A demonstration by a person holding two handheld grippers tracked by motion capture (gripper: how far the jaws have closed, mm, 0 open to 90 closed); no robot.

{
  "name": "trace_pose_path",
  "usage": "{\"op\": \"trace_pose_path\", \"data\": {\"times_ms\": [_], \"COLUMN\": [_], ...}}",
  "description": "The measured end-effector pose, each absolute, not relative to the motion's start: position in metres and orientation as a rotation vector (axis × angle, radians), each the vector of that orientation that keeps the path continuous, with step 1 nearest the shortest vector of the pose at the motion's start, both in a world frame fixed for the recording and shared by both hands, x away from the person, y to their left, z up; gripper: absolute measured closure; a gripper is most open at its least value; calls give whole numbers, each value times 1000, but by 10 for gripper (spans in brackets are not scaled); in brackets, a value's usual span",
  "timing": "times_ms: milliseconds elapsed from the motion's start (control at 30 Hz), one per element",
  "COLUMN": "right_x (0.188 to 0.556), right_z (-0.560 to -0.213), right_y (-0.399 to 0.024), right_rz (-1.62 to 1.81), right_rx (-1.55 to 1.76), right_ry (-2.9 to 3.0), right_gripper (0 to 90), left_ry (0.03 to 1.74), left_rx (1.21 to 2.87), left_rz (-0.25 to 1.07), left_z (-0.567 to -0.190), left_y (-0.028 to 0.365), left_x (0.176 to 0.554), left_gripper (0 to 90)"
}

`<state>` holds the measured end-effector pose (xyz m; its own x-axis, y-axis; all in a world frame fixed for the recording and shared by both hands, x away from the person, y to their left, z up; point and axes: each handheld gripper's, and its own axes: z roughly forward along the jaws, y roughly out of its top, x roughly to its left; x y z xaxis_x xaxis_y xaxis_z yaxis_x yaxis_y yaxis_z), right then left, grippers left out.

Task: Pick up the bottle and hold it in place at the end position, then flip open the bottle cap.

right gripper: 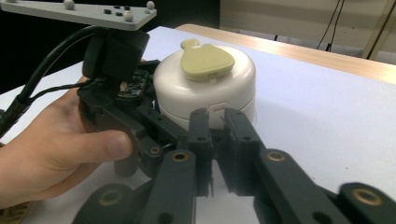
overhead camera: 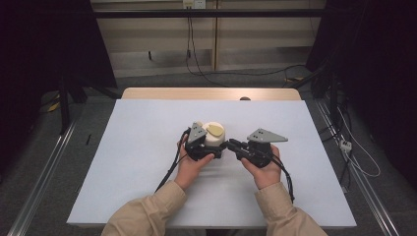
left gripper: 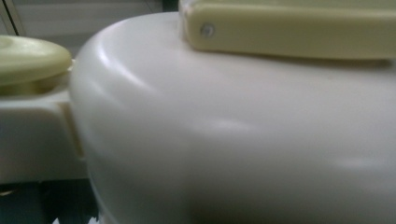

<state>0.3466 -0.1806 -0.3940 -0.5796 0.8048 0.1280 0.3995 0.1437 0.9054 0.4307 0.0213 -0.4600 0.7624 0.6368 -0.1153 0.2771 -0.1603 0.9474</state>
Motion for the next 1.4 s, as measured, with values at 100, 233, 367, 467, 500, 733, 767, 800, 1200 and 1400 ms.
{"op": "trace_pose_path", "data": {"times_ms": [100,233,367,467,500,733,767,800,1200,1400], "right_x": [349,352,354,355,355,357,357,358,361,364], "right_z": [-394,-395,-395,-395,-394,-393,-393,-393,-392,-390], "right_y": [-180,-178,-177,-176,-175,-175,-176,-176,-174,-172], "right_rz": [1415,1422,1430,1431,1433,1439,1438,1438,1418,1399], "right_rx": [1155,1153,1166,1162,1159,1166,1165,1166,1171,1169], "right_ry": [2051,2050,2042,2047,2049,2048,2048,2050,2058,2064], "right_gripper": [867,888,900,900,900,900,900,900,900,900], "left_ry": [719,719,719,719,718,717,718,718,718,716], "left_rx": [1749,1749,1750,1749,1750,1749,1750,1750,1749,1756], "left_rz": [370,370,370,370,370,369,369,369,371,374], "left_z": [-460,-460,-460,-460,-460,-460,-460,-460,-460,-460], "left_y": [21,21,21,21,21,22,22,21,21,22], "left_x": [431,431,431,431,431,431,431,430,430,431], "left_gripper": [49,49,49,49,49,49,49,49,49,49]}}
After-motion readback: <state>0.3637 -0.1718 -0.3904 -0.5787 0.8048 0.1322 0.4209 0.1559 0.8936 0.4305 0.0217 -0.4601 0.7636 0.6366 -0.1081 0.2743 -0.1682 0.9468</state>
